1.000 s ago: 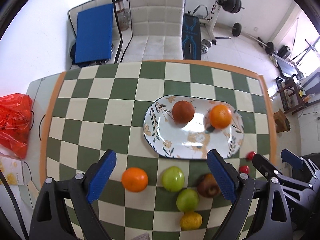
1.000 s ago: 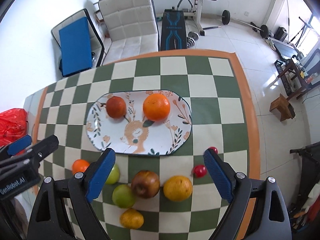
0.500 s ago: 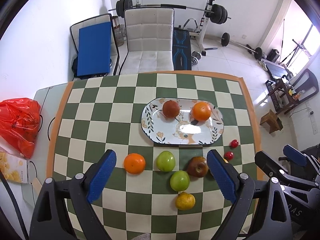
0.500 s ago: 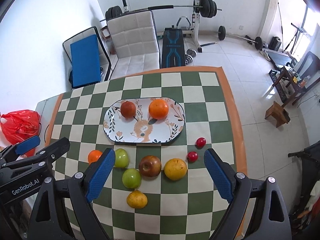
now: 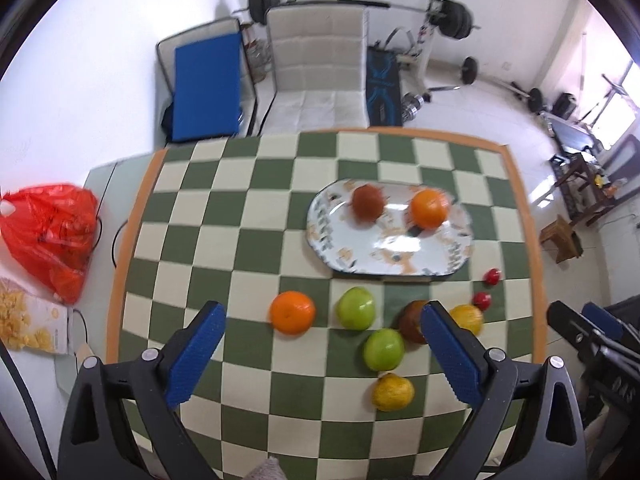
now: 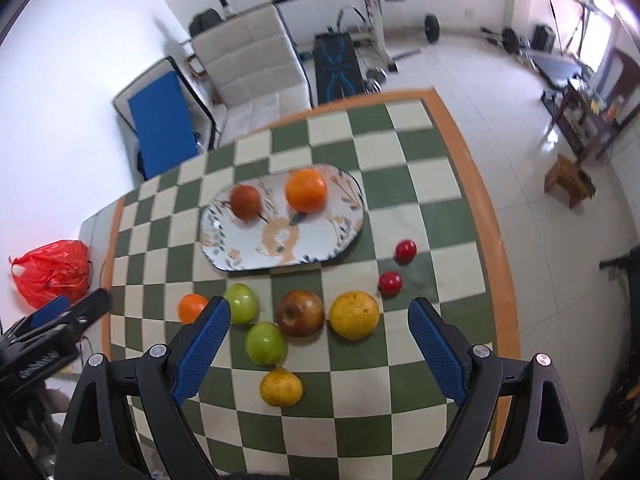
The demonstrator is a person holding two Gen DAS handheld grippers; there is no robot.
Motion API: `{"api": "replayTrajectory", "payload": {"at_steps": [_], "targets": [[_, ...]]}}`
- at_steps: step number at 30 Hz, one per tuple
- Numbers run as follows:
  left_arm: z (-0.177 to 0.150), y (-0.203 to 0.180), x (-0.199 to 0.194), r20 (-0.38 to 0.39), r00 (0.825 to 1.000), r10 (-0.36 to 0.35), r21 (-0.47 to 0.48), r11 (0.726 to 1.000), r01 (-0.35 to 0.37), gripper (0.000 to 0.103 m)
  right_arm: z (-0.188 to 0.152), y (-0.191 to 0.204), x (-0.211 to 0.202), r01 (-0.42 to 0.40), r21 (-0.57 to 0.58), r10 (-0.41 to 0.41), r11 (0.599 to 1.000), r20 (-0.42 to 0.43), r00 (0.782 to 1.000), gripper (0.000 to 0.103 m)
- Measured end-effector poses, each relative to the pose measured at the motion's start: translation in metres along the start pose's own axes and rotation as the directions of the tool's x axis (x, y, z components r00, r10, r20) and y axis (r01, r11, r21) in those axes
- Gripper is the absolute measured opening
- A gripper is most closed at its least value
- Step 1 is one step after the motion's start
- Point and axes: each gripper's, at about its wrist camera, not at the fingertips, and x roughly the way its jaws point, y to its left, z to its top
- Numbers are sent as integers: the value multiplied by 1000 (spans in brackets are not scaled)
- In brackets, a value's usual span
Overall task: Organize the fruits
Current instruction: 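Raise both open tools away from the plate, then grasp the yellow grapefruit with the right tool while the left tool grasps a tangerine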
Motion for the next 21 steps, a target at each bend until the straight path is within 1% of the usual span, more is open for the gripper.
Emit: {"api": "replayTrajectory", "payload": {"at_steps": [2, 5, 6, 9, 11, 12, 14, 16, 17, 18, 21], "targets": [[-1, 12, 20, -50, 999, 16, -32, 999, -18, 100, 2, -16, 32, -2, 40, 4, 999, -60, 998, 93], [-4, 32, 52, -131, 991, 8, -99, 995, -21, 100, 0, -44, 89, -8, 121, 28, 993, -170, 985, 92], [-6, 39, 64, -162, 987, 7, -126, 992, -27, 100, -2, -51, 110, -9, 149, 40, 989, -209, 977, 90], [-10, 53, 96, -241, 970, 0, -179, 983, -44, 100, -11, -66, 155, -6, 203, 63, 979, -276, 959, 82], [-12, 58, 118, -294, 956, 2, -194, 979, -62, 100, -15, -71, 177, 0, 232, 74, 973, -308, 949, 82], [-12, 58, 128, -313, 950, 3, -194, 979, -67, 100, -17, -72, 188, 2, 241, 78, 970, -322, 943, 81], [-11, 58, 149, -357, 934, 5, -183, 980, -76, 100, -20, -73, 201, -25, 258, 113, 966, -332, 937, 80], [-9, 56, 167, -386, 923, 11, -160, 984, -78, 100, -22, -70, 210, -44, 259, 137, 965, -349, 927, 74], [-8, 54, 176, -400, 916, 21, -144, 986, -86, 100, -23, -68, 213, -58, 261, 152, 964, -356, 922, 67], [-6, 53, 186, -414, 910, 28, -128, 988, -89, 100, -24, -66, 215, -64, 260, 159, 964, -365, 917, 65], [-5, 47, 210, -447, 893, 48, -79, 993, -92, 100, -23, -59, 216, -56, 237, 146, 970, -380, 913, 65]]}}
